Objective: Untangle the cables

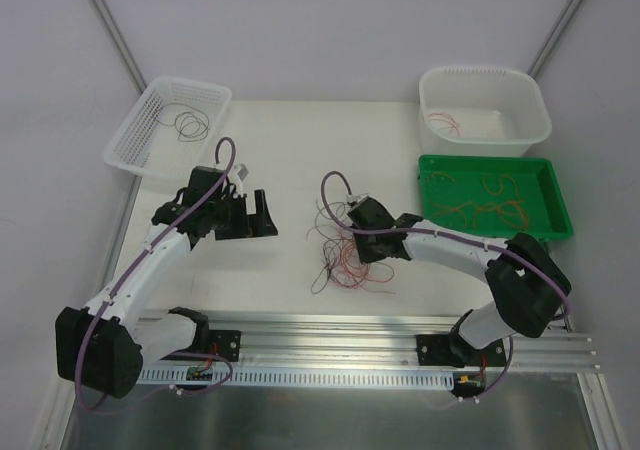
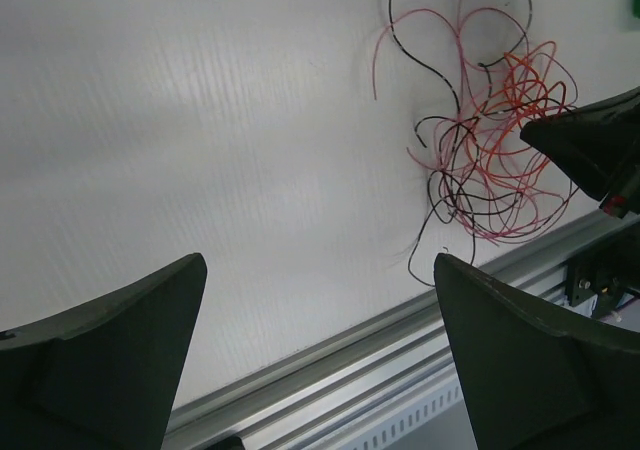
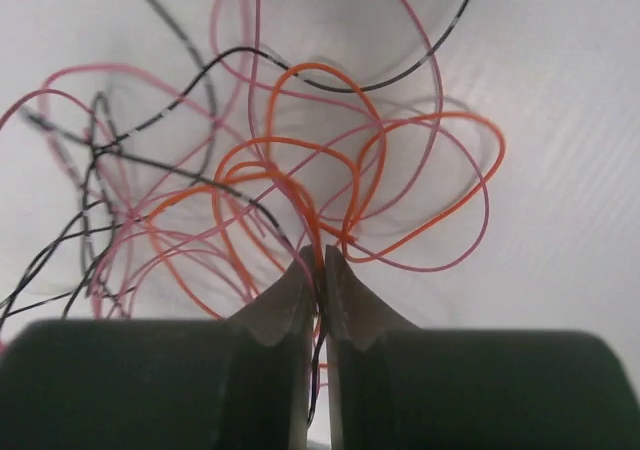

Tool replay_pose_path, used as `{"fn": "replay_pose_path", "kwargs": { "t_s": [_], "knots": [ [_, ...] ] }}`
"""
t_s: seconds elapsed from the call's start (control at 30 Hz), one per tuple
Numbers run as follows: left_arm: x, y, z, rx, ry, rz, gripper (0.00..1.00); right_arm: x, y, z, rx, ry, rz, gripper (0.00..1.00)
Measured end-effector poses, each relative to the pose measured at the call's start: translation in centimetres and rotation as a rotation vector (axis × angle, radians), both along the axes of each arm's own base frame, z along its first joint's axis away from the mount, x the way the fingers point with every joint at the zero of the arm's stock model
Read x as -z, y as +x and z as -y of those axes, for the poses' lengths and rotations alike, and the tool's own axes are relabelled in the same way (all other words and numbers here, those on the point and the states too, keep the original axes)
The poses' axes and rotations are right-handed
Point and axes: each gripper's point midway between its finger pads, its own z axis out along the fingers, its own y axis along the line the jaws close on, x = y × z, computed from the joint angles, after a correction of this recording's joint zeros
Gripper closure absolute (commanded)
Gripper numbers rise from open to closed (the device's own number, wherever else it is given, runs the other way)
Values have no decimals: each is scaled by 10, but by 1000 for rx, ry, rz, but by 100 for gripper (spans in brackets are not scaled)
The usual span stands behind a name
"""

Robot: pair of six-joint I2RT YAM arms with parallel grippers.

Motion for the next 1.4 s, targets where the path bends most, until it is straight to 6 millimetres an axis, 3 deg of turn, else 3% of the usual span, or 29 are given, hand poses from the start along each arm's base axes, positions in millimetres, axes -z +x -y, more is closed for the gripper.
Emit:
{"fn": "replay_pose_path", "kwargs": {
  "t_s": [0.2, 0.4, 0.53, 0.67, 0.9, 1.0, 1.03, 1.1, 1.13, 1.27, 1.3, 1.4],
  "knots": [
    [10, -19, 33, 54, -3, -9, 1, -46, 8, -47, -75, 107, 104, 99],
    [27, -33, 57, 48, -44, -2, 4, -104, 2, -53, -105, 234, 215, 99],
    [20, -32, 82, 83, -78, 61, 4, -135, -3, -52, -119, 310, 274, 99],
    [19, -29, 108, 133, -100, 110, 5, -145, -6, -53, -126, 336, 293, 99],
    [40, -30, 146, 196, -118, 104, 12, -144, -9, -55, -137, 348, 283, 99],
    [50, -27, 150, 182, -109, 86, 33, -143, -12, -57, -146, 351, 281, 99],
    [53, -25, 150, 171, -102, 85, 48, -143, -12, -56, -146, 350, 281, 98],
    [55, -21, 148, 150, -89, 92, 69, -142, -14, -54, -145, 347, 283, 97],
    [55, -18, 147, 135, -86, 100, 99, -143, -14, -52, -140, 342, 287, 96],
    [40, -5, 138, 89, -50, 169, 100, -148, -12, -37, -105, 310, 321, 89],
    [29, -1, 135, 79, -42, 193, 100, -149, -11, -33, -94, 299, 329, 77],
    [-15, 15, 121, 35, -26, 293, 100, -149, -10, -20, -65, 257, 350, 55]
  ]
}}
